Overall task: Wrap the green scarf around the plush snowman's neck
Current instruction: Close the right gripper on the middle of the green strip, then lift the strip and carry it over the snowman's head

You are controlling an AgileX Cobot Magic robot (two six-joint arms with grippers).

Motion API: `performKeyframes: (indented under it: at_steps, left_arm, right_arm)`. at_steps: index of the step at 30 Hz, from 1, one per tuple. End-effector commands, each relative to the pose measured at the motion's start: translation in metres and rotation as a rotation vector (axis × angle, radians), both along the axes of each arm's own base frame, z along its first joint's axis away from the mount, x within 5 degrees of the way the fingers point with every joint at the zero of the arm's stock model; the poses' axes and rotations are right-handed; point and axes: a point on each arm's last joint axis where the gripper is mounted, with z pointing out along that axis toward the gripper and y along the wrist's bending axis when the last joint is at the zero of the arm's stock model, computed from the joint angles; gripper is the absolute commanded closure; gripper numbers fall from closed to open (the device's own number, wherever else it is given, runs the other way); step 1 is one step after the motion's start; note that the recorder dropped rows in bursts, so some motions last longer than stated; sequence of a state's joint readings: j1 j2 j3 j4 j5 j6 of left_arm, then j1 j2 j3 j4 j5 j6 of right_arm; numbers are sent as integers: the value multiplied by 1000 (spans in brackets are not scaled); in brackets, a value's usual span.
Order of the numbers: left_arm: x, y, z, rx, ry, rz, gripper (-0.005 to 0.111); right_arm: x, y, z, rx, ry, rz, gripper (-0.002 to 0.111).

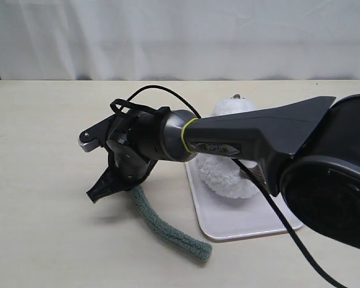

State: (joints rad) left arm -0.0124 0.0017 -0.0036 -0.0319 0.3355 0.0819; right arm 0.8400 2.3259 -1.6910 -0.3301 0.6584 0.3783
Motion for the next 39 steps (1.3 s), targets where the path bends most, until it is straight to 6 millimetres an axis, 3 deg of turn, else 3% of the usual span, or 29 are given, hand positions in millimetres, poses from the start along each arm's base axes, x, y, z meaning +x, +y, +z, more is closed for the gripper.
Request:
performKeyframes:
  at_steps: [1, 5, 12, 15, 18, 20, 24, 39]
  left_arm:
    - [0, 0, 0, -12, -10, 6, 107]
    - [0, 0, 0, -12, -10, 6, 107]
    - [0, 0, 0, -12, -10, 6, 107]
    - [0, 0, 0, -12, -10, 6, 107]
    - [0, 0, 0, -12, -10, 6, 107]
    - [0, 0, 0, -12, -10, 6, 107]
    - [0, 0, 0, -12, -10, 6, 107]
    - [0, 0, 0, -12, -10, 6, 107]
  right_arm:
    - [-4, -7, 9, -63, 24, 6, 104]
    - [-13, -1, 45, -28, -21, 44, 104]
    - [-40, -5, 131, 29, -113, 105, 104]
    - [-53, -22, 179, 67, -151, 87, 104]
    - [-67, -52, 227, 24, -220, 55, 104]
    - [-73, -71, 244, -65, -251, 21, 104]
    - [-69, -90, 252, -214, -315, -28, 104]
    - [-31, -150, 208, -284, -274, -400, 104]
